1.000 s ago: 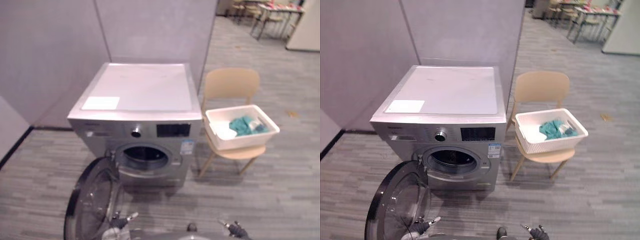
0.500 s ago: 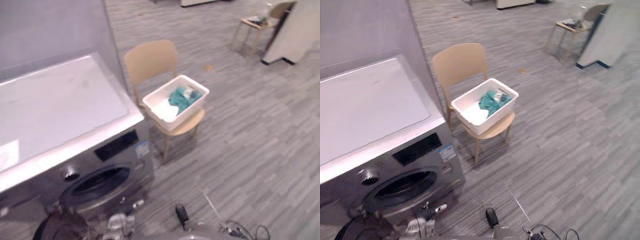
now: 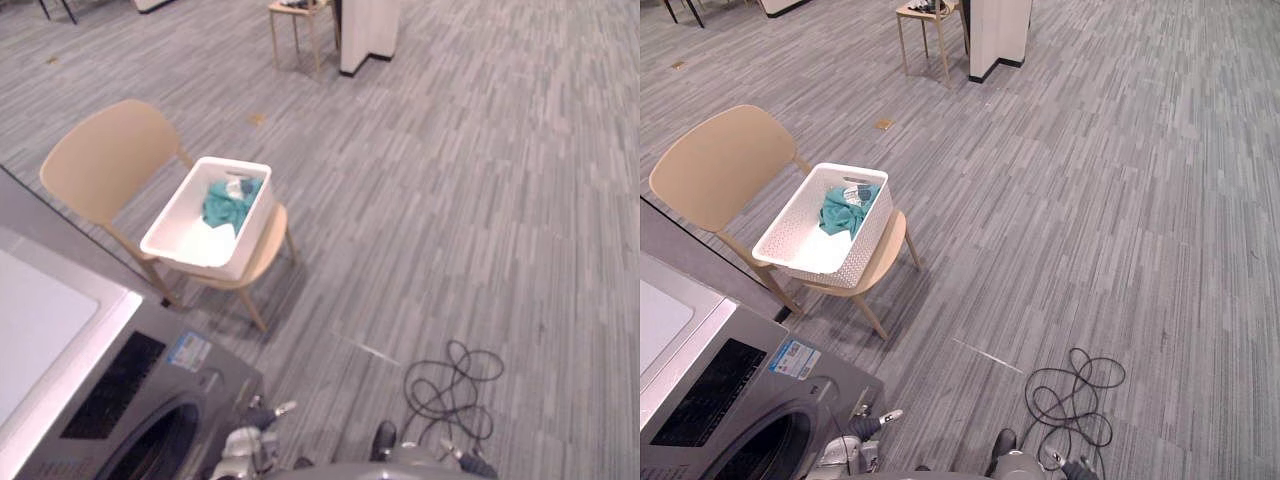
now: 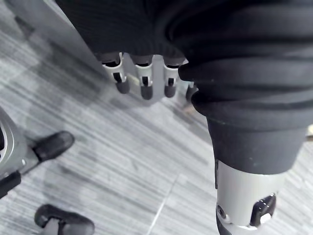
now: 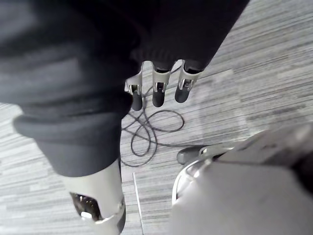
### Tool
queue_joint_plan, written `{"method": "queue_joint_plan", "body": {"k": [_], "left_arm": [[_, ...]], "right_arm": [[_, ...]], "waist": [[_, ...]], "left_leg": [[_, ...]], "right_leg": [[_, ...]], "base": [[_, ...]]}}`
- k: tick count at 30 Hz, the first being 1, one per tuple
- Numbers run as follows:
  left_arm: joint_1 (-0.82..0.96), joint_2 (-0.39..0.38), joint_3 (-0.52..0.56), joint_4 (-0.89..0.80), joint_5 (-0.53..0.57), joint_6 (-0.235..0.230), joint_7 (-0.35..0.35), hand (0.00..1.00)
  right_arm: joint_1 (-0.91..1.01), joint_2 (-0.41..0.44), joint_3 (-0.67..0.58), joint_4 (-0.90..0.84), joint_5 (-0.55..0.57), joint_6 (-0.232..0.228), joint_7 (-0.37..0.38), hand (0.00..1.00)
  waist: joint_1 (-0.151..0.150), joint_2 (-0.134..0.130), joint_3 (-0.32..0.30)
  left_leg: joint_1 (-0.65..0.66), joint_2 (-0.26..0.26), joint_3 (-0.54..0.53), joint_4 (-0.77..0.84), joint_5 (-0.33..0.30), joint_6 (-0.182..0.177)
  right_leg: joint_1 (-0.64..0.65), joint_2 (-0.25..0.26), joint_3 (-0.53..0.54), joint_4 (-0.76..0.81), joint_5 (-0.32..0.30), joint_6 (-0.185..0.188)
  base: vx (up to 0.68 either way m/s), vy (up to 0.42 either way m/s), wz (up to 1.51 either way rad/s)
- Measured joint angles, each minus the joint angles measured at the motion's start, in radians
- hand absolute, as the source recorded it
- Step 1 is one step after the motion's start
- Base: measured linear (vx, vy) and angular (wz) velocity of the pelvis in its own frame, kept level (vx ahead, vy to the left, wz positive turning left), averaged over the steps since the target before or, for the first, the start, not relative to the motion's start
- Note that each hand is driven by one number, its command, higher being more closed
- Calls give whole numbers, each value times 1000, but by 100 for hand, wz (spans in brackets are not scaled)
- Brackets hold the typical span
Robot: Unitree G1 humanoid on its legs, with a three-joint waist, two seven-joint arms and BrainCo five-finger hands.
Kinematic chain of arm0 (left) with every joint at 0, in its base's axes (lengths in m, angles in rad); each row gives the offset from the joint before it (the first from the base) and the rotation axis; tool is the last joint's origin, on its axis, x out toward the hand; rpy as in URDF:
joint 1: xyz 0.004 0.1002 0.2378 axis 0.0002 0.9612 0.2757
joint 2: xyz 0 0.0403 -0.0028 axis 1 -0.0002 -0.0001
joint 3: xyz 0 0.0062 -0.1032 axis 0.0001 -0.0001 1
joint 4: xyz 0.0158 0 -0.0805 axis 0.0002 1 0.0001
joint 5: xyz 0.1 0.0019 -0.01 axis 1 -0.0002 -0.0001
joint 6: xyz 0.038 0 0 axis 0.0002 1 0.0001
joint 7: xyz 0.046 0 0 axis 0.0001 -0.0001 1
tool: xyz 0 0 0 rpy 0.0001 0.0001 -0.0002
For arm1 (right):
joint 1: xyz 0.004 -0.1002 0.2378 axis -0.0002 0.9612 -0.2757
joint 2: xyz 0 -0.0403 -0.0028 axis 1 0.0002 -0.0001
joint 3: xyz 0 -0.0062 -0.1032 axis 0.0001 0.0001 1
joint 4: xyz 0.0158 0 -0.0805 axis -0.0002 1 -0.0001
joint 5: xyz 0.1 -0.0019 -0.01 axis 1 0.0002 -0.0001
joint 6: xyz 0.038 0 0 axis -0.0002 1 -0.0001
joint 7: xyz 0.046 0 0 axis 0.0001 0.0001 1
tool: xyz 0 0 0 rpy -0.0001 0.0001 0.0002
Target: Pick up the laundry basket with both hands and put the clothes into the washing machine.
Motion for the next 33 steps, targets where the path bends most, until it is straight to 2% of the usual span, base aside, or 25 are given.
{"method": "queue_joint_plan", "body": {"k": [1,2,4,6,7,8,9,10,11,12,14,15,16,17,18,19,20,22,24,27,28,29,30,31,33], "left_arm": [[5,4,2,0,0,0,0,0],[19,10,16,-5,-1,0,1,0],[41,11,40,-7,-9,1,5,0],[62,14,48,-8,-48,2,6,0],[73,12,72,-19,-52,3,5,0],[83,10,76,-28,-53,3,5,0],[94,6,85,-46,-63,0,6,0],[103,12,92,-55,-77,-4,5,0],[103,14,95,-61,-80,-4,6,0],[103,8,96,-70,-82,-7,5,0],[97,4,97,-72,-89,-17,5,0],[96,7,97,-72,-89,-21,5,0],[94,7,97,-71,-88,-21,5,0],[94,5,96,-71,-86,-20,5,0],[93,2,101,-67,-87,-20,5,0],[86,9,107,-67,-82,-19,5,0],[76,12,114,-66,-79,-17,5,0],[69,17,142,-67,-82,-17,3,0],[69,26,156,-66,-83,-14,4,0],[81,10,143,-62,-101,-8,7,0],[83,15,132,-64,-117,-6,7,0],[85,19,123,-66,-122,-5,8,0],[83,26,95,-67,-132,-4,10,0],[82,24,60,-72,-139,-5,11,0],[68,18,32,-77,-140,-7,11,0]], "right_arm": [[5,-2,-1,0,-2,0,1,0],[11,-2,-2,7,-3,0,2,0],[15,-9,1,26,3,0,3,0],[20,-31,25,39,17,-2,3,0],[17,-40,46,44,24,-2,3,0],[17,-46,53,46,26,-2,3,0],[17,-56,89,46,29,-5,3,0],[2,-61,117,45,29,-6,4,0],[-10,-60,129,44,28,-6,4,0],[-43,-62,133,36,28,-7,4,0],[-80,-69,135,35,27,-11,5,0],[-97,-62,135,33,27,-11,5,0],[-102,-50,135,23,25,-11,5,0],[-101,-50,135,20,23,-13,5,0],[-97,-50,148,18,15,-14,4,0],[-100,-46,177,11,2,-14,4,0],[-109,-41,178,4,-4,-14,5,0],[-120,-35,221,-9,-14,-14,6,0],[-115,-38,244,-10,-16,-14,10,0],[-113,-55,246,-8,-34,-14,26,0],[-104,-48,253,-3,-45,-10,29,0],[-101,-44,254,1,-50,-8,29,0],[-96,-43,251,18,-52,-7,30,0],[-91,-46,232,24,-48,-7,30,0],[-88,-60,226,16,-49,-9,27,0]], "waist": [[-1,-1,0],[-10,-5,0],[-14,3,-7],[-6,23,-13],[-1,22,-10],[8,24,-9],[21,38,-5],[32,23,2],[41,17,-2],[52,19,0],[74,32,8],[74,28,12],[71,18,19],[70,19,20],[79,19,21],[81,-1,24],[80,2,27],[82,-27,40],[80,-52,30],[82,-42,20],[76,-62,18],[77,-62,23],[70,-57,32],[68,-42,36],[67,-28,41]], "left_leg": [[5,4,-1,3,-3,-5],[-4,28,-6,57,-42,-39],[-69,123,-18,257,-152,-61],[-141,251,-9,543,-192,-33],[-190,332,-3,731,-151,38],[-201,361,-8,800,-126,76],[-234,379,-97,906,-55,75],[-301,357,-222,994,35,31],[-326,328,-272,1013,26,0],[-372,266,-333,995,-40,-38],[-419,229,-319,878,-66,-26],[-429,210,-297,772,-66,-26],[-421,160,-287,495,-32,-66],[-409,141,-283,370,-2,-86],[-388,128,-266,250,134,-64],[-391,101,-245,242,156,-18],[-384,93,-246,250,143,1],[-387,72,-256,301,98,56],[-364,31,-269,320,28,59],[-275,5,-257,292,-29,70],[-230,-20,-256,296,-48,91],[-203,-28,-260,296,-60,101],[-146,-41,-286,290,-82,105],[-83,-51,-336,268,-85,107],[-29,-52,-381,240,-84,106]], "right_leg": [[6,1,-3,-1,-9,-1],[18,5,-17,5,-37,-7],[45,30,-42,2,-61,-17],[74,72,-45,-9,-81,-24],[104,84,-42,-11,-87,-28],[123,90,-31,-14,-90,-32],[158,106,-2,-23,-99,-41],[187,104,23,-37,-105,-48],[193,99,42,-38,-108,-51],[190,86,79,-42,-109,-54],[187,75,119,-47,-103,-52],[195,64,127,-49,-103,-44],[216,38,118,-56,-110,-12],[223,33,115,-66,-112,-2],[248,25,115,-87,-117,21],[263,3,116,-97,-122,34],[268,-5,115,-97,-121,36],[282,-31,120,-97,-85,61],[296,-67,129,-53,-86,61],[127,-168,185,438,-93,100],[49,-216,217,661,-39,133],[20,-225,231,747,-16,133],[-25,-230,240,897,-33,120],[-69,-222,210,983,-104,80],[-97,-222,162,937,-181,60]], "base": [[-17,-65,14],[-26,-83,24],[-25,-111,15],[63,-107,-5],[90,-87,-13],[108,-84,-34],[153,-47,-48],[177,-26,-55],[224,13,-73],[222,56,-90],[211,85,-80],[300,118,-33],[321,122,-11],[381,147,3],[374,167,11],[393,181,13],[370,187,16],[367,207,15],[344,225,16],[367,253,5],[313,149,31],[413,120,39],[409,55,54],[468,24,60],[352,-26,75]]}}
